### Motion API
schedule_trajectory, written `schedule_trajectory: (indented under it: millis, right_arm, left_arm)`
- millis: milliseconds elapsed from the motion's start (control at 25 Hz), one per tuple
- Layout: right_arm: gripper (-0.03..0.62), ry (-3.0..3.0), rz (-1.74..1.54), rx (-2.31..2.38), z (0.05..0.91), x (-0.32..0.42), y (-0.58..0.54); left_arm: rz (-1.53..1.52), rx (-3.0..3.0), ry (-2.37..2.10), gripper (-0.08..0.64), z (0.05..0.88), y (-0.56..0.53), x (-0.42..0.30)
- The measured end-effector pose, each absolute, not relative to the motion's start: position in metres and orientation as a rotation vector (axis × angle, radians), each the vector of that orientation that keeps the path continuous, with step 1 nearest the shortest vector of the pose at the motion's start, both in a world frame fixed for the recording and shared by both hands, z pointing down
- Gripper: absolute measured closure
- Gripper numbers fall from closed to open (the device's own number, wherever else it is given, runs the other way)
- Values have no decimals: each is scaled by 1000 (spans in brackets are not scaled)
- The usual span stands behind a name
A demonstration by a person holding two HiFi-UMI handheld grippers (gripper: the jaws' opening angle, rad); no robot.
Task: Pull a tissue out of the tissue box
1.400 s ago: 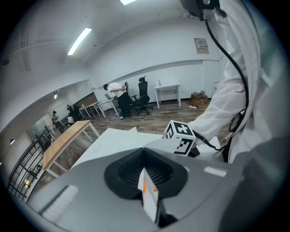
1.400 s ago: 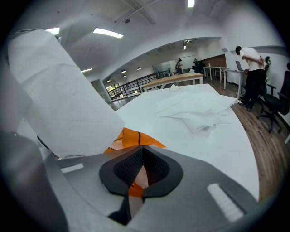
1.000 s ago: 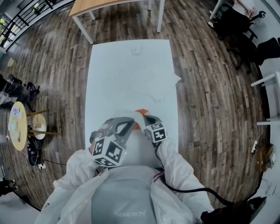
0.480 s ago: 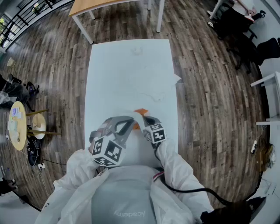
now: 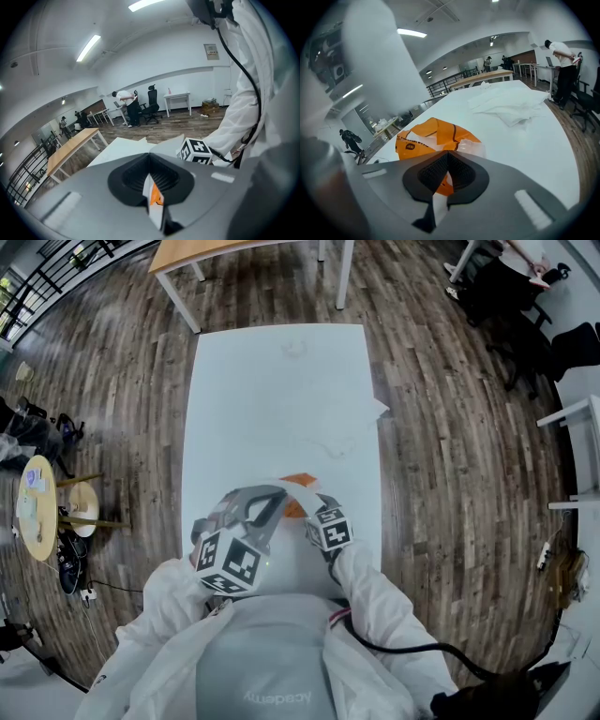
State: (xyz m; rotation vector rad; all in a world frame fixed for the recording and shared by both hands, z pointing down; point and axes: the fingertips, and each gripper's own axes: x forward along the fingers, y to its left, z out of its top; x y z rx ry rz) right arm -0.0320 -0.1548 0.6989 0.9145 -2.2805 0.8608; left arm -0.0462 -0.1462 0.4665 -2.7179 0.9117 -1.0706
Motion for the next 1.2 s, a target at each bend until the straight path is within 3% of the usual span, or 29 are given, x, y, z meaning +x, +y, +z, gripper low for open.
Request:
schedule_trajectory:
  millis: [1200]
  right_arm:
    - [591, -2365, 856, 990, 661, -21, -153]
  left_arm:
    - [-1058, -2712, 1039, 558, 468, -139, -55]
